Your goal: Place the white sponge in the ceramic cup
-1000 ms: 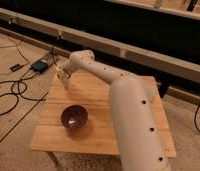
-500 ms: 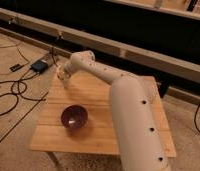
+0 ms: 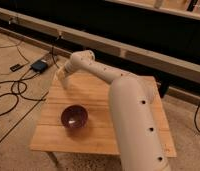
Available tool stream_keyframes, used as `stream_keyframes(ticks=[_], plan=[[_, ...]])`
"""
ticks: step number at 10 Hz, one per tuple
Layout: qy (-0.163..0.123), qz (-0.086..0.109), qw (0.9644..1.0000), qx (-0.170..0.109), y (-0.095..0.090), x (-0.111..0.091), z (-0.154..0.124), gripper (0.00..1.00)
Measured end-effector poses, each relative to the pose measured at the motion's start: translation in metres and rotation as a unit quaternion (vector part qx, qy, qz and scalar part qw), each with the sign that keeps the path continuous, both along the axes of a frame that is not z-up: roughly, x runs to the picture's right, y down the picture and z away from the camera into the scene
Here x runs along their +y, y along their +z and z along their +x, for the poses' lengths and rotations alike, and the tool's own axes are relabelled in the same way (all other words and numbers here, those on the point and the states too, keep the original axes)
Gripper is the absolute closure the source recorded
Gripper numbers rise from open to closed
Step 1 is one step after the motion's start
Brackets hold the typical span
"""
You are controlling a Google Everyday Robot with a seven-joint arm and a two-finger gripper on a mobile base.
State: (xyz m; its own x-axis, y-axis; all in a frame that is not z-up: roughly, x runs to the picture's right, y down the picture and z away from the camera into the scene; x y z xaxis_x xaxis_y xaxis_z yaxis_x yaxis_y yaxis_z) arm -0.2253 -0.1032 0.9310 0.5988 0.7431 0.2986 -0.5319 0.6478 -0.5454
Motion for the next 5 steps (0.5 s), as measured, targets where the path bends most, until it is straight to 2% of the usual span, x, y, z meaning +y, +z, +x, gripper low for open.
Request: stream_keyframes(ticks=[2, 5], plan=[[0.000, 0.002, 1.0000, 0.000, -0.0017, -0.0024, 0.0002, 0.42], [0.003, 0.006, 1.0000, 0.000, -0.0041, -0.0069, 0.0030, 0.40]])
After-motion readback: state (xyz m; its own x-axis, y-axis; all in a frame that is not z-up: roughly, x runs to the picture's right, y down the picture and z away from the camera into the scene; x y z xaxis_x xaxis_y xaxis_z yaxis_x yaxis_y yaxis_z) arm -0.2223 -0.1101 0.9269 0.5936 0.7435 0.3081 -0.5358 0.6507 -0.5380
